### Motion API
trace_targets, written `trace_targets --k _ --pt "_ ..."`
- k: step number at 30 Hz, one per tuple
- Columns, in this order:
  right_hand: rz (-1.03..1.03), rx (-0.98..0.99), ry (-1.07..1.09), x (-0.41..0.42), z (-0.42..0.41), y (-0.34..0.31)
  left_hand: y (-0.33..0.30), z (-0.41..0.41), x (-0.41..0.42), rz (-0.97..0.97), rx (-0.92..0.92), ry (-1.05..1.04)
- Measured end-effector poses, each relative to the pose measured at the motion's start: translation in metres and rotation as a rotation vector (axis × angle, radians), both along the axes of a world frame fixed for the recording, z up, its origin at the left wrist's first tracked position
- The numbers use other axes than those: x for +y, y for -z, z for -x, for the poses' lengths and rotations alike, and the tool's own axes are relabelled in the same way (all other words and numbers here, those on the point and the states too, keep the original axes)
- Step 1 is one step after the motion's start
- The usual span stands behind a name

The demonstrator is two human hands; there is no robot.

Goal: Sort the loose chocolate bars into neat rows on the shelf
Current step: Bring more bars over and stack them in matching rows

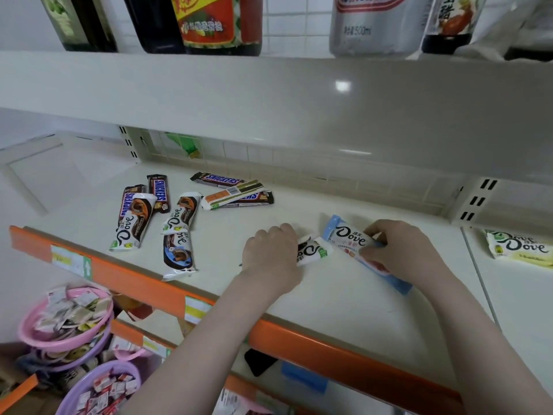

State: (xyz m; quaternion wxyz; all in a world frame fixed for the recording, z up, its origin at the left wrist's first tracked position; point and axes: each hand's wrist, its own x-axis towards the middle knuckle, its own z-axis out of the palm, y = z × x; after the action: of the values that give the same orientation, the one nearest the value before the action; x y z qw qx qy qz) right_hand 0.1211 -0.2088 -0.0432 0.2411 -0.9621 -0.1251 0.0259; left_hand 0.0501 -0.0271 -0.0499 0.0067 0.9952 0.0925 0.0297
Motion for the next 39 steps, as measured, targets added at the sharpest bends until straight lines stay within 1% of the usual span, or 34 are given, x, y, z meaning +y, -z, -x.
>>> trace_targets --k 2,11,17,22,24,27,31,34,36,39 --pt "-0.035 0.009 0.006 -0.006 0.01 0.003 0.001 0.002 -0.003 -0.013 -0.002 -0.006" --pt "-0.145 0.001 0.012 -0.032 0.039 0.006 0.005 0.008 -0.013 0.158 0.029 -0.093" --pt "-0.247 -0.092 0.07 -0.056 0.068 -0.006 -0.012 0.022 -0.02 0.53 -0.04 -0.116" --pt "-0.257 -0.242 0.081 -0.073 0.11 -0.022 -0.03 0.052 -0.034 0.793 -0.1 -0.038" --pt "-0.274 -0.264 0.089 -0.08 0.129 -0.027 -0.033 0.069 -0.041 0.914 -0.114 -0.009" --pt "-0.302 -0.247 0.089 -0.093 0.159 -0.029 -0.033 0.096 -0.056 1.052 -0.083 0.033" --pt "-0.299 -0.18 0.1 -0.117 0.191 -0.028 -0.03 0.128 -0.082 1.242 0.03 0.043" --pt "-0.28 -0.179 0.108 -0.137 0.21 -0.027 -0.026 0.143 -0.103 1.28 0.071 0.068" --pt "-0.279 -0.177 0.13 -0.153 0.219 -0.026 -0.023 0.148 -0.119 1.295 0.067 0.104" --pt "-0.288 -0.202 0.15 -0.178 0.224 -0.027 -0.018 0.15 -0.147 1.274 0.029 0.104"
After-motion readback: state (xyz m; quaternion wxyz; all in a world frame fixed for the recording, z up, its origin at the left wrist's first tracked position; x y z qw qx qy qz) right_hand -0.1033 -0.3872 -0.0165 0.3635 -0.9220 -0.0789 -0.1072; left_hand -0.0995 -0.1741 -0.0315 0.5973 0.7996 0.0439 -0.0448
